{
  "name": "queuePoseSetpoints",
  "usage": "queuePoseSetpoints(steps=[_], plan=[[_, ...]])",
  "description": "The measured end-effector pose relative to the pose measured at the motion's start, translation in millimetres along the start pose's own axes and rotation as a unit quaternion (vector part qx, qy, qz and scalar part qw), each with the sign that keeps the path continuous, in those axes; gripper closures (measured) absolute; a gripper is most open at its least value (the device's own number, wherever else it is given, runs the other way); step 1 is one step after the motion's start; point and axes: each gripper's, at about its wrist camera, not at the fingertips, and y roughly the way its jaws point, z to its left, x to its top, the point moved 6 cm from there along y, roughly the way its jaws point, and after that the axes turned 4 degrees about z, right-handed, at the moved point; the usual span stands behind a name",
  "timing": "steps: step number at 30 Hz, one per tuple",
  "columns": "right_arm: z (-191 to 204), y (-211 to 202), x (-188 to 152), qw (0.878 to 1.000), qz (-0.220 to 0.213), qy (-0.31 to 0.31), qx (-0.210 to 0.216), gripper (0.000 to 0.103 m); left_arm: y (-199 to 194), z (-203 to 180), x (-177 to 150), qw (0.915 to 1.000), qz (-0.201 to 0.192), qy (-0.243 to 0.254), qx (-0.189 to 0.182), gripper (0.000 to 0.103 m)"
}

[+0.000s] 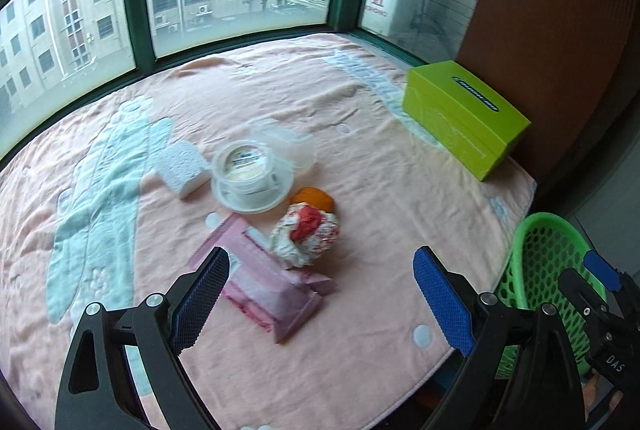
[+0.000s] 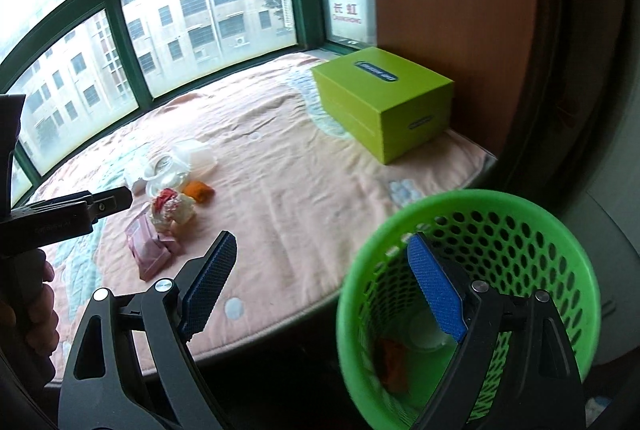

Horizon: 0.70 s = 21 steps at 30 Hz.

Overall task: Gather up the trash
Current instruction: 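Move the right gripper back to the crumpled red-white paper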

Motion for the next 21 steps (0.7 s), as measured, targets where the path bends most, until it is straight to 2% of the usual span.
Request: queuePoseSetpoints(steps=[8, 21], plan=[[34.4, 18.6, 6.9, 0.999, 0.011, -0.027, 0.028, 0.016, -0.3, 57.8, -5.0, 0.9985, 0.002, -0.043, 0.034, 0.013], [114.1, 70.5, 13.7, 0.991, 0.059, -0.056, 0.107, 0.016, -2.5, 137.2, -24.0, 0.9912, 0.011, -0.111, 0.071, 0.013]])
